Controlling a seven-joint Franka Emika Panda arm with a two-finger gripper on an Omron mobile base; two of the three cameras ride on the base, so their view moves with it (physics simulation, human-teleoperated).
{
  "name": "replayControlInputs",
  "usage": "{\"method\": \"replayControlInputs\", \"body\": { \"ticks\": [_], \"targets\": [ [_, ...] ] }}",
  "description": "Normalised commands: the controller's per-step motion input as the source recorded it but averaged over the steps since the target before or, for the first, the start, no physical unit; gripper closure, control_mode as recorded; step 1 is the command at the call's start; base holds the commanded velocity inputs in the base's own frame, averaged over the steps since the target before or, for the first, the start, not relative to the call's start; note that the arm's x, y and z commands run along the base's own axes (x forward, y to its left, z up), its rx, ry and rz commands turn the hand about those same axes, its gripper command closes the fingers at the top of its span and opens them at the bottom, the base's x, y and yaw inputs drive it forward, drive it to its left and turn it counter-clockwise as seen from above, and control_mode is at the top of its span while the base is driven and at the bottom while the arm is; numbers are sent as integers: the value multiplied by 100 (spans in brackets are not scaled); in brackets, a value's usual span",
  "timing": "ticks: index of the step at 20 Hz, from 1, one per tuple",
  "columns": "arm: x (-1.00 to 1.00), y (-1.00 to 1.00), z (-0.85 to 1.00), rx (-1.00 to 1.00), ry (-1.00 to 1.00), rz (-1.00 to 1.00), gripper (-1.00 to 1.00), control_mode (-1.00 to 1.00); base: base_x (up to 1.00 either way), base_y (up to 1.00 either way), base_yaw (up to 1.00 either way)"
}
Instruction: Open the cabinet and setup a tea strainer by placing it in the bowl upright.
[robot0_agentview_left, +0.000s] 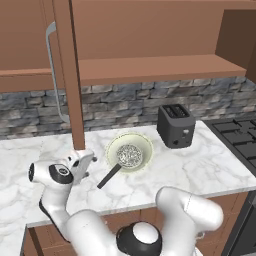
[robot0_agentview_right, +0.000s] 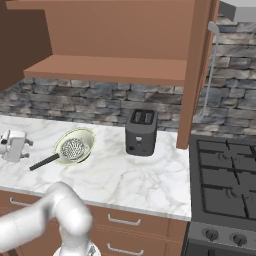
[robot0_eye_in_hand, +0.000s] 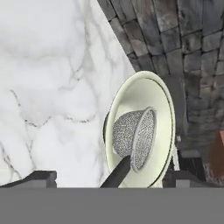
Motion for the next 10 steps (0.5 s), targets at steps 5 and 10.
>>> {"method": "replayControlInputs", "body": {
  "ticks": [5, 10],
  "targets": [
    [-57, -13, 20, 36, 0, 34, -100, -100, 0, 0, 0],
    [-54, -23, 71, 37, 0, 32, -100, -100, 0, 0, 0]
  ]
}}
